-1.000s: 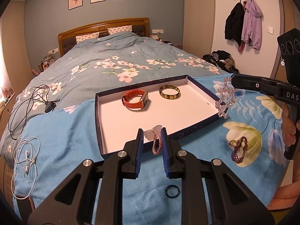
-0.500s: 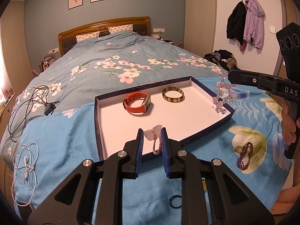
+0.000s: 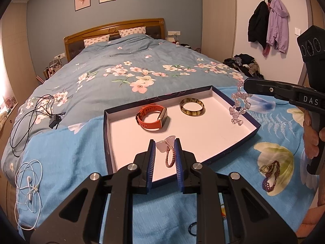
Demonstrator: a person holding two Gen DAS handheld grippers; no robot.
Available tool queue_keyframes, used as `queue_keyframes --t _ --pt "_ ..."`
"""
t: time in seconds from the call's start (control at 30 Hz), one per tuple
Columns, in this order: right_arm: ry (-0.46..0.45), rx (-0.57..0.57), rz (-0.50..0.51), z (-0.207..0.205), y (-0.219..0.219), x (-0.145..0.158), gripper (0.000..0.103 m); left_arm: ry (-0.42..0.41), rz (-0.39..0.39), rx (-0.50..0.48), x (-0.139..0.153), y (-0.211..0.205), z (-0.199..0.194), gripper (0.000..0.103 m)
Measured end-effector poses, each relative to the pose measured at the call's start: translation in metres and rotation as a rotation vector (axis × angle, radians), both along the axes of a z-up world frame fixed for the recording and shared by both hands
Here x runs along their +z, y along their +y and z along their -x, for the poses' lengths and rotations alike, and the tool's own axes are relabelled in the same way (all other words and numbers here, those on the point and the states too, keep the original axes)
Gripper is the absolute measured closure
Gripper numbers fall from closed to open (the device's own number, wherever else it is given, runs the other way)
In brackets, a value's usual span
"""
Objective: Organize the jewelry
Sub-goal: 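Carry the pink ring over the box with the left tool while the right tool carries the bracelet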
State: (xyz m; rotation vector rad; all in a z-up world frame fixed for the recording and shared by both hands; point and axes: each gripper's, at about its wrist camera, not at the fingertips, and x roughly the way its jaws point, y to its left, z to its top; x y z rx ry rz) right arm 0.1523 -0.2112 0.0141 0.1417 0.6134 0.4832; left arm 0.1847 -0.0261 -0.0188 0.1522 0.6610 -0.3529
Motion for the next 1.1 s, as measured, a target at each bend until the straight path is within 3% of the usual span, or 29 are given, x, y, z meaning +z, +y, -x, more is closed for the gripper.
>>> queue_keyframes --t 1.1 --pt "0.033 -0.011 0.012 -0.037 0.002 -0.010 0.096 0.025 -0.033 0.018 -0.011 -0.007 -0.039 0.084"
